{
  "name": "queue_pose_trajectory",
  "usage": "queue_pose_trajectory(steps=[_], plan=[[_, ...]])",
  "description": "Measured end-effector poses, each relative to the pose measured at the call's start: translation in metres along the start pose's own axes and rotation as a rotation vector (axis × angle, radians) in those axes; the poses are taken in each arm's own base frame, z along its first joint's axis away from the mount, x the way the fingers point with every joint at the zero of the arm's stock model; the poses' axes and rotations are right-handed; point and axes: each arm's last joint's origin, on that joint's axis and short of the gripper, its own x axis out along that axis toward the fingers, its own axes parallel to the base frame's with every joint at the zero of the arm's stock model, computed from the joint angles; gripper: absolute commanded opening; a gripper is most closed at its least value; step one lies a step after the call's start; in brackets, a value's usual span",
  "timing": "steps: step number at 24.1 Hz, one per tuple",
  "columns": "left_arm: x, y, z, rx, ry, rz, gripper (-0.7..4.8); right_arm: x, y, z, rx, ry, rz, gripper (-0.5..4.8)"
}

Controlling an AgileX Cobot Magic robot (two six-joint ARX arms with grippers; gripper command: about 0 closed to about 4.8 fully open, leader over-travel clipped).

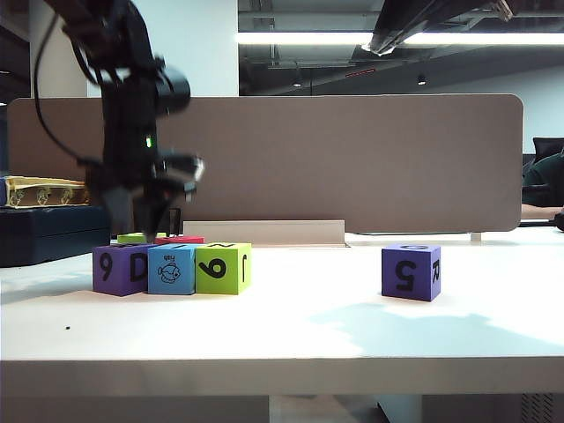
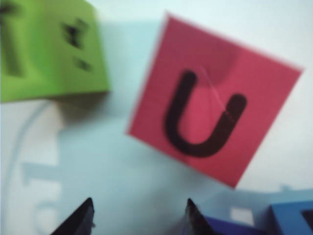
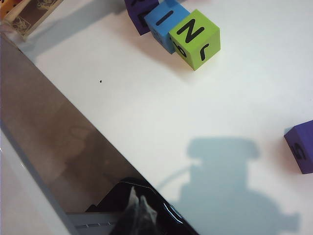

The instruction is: Select the appropriate blocks from the scattered letter blocks on the table and arrange them in a row to spell out "TURING".

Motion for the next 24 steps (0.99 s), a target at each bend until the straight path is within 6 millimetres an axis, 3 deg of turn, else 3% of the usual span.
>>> queue_pose_trajectory(steps=[5, 7, 9, 10, 13, 16, 18, 24], plan=[[-0.048, 0.012, 0.012, -0.042, -0.221, -0.002, 2.46, 0.001, 0.000, 0.000, 0.001, 0.004, 0.000, -0.01], [-0.052, 0.012, 0.017, -0.030, -0.284, -0.078, 2.47, 0.001, 0.000, 0.000, 0.001, 0.004, 0.000, -0.01], [-0.049, 0.008, 0.018, 0.014, -0.302, -0.158, 2.63, 0.001, 0.000, 0.000, 0.002, 0.005, 0.000, -0.01], [-0.045, 0.006, 0.018, 0.037, -0.303, -0.192, 3.26, 0.001, 0.000, 0.000, 0.002, 0.005, 0.000, -0.01], [-0.034, 0.000, 0.019, 0.104, -0.299, -0.248, 3.78, 0.001, 0.000, -0.001, 0.004, 0.011, 0.000, -0.01], [-0.024, 0.001, 0.020, 0.110, -0.296, -0.247, 3.79, 0.001, 0.000, -0.001, 0.007, 0.019, 0.000, -0.01], [-0.011, 0.003, 0.019, 0.122, -0.277, -0.244, 4.08, 0.001, 0.000, -0.002, 0.009, 0.027, -0.001, -0.01], [0.007, 0.001, 0.018, 0.145, -0.248, -0.249, 4.07, 0.001, -0.001, -0.003, 0.013, 0.038, -0.001, -0.01]])
